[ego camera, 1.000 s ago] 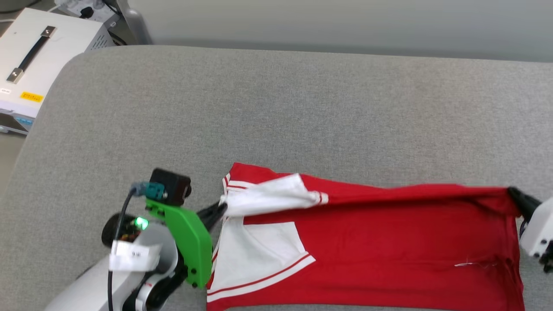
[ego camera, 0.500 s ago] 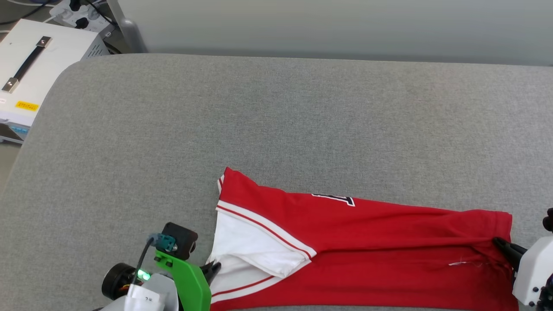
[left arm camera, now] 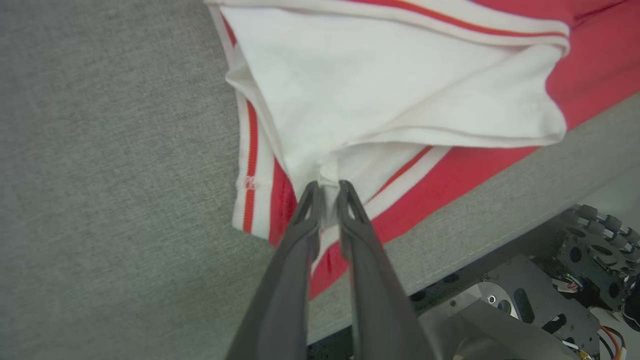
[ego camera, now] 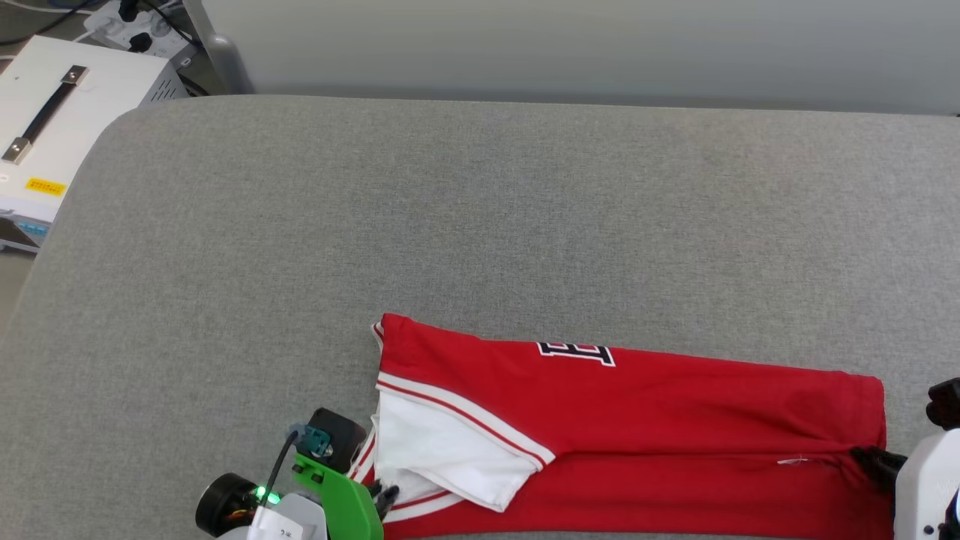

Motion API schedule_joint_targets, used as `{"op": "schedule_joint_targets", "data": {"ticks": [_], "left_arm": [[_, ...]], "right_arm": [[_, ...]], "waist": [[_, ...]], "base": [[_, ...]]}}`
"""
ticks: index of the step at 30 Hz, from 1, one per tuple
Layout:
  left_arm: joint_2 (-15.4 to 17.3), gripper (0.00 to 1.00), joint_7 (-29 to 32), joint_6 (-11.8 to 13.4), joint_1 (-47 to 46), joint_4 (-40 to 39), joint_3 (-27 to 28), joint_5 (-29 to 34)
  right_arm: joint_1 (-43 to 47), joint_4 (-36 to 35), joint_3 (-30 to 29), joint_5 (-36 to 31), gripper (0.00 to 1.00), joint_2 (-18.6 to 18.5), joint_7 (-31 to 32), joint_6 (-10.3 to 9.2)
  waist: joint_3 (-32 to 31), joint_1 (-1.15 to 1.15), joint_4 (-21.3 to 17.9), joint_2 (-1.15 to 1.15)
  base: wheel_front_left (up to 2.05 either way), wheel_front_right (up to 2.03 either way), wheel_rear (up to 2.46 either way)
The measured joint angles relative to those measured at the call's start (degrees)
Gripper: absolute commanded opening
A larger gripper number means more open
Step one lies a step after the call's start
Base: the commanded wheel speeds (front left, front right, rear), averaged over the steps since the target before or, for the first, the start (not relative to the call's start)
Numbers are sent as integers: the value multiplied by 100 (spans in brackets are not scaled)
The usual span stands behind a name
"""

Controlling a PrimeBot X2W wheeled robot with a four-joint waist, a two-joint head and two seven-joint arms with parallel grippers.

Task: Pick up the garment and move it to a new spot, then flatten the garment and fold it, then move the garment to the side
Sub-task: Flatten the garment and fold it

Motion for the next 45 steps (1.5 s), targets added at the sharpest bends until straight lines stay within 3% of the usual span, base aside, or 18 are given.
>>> {"op": "schedule_joint_targets", "data": {"ticks": [5, 10, 15, 19, 22, 26, 31, 37, 45], "left_arm": [[-8, 100, -51, 62, 2, -36, 9, 41], [-12, 100, -250, 255, 0, -380, 164, 45], [-64, 100, -978, 605, -30, -647, 575, 304], [-221, 100, -1584, 756, -51, -683, 842, 402], [-517, 100, -2206, 817, -50, -647, 1172, 299], [-724, 100, -2841, 783, -44, -474, 1317, 302], [-739, 100, -3289, 766, -14, -69, 1583, 502], [-770, 100, -3385, 755, 19, 302, 1762, 858], [-1013, 100, -3392, 520, 111, 442, 2082, 1144]], "right_arm": [[26, -96, -15, 152, 100, -52, 81, 0], [138, -322, -391, 360, 100, -99, 421, -1], [179, -689, -944, 461, 100, 57, 998, -1], [180, -813, -1473, 258, 100, 408, 1419, 0], [181, -822, -1761, -78, 100, 676, 1728, 0], [181, -722, -2232, -415, 100, 1185, 2012, 0], [176, -564, -2648, -681, 100, 1705, 2189, 0], [122, -358, -2837, -809, 100, 1968, 2227, 0], [103, -213, -2657, -757, 100, 1970, 2157, -9]], "waist": [[-105, 0, -11, 0], [-195, 0, 4, 0], [-203, 0, 38, 0], [-176, 0, 53, 0], [-128, 0, 76, 0], [-36, 0, 111, 0], [78, 0, 170, 0], [185, 0, 235, 0], [322, 0, 294, 0]], "base": [[0, 0, 0], [0, 0, 0], [0, 0, 0], [0, 0, 0], [0, 0, 0], [0, 0, 0], [0, 0, 0], [0, 0, 0], [0, 0, 0]]}}
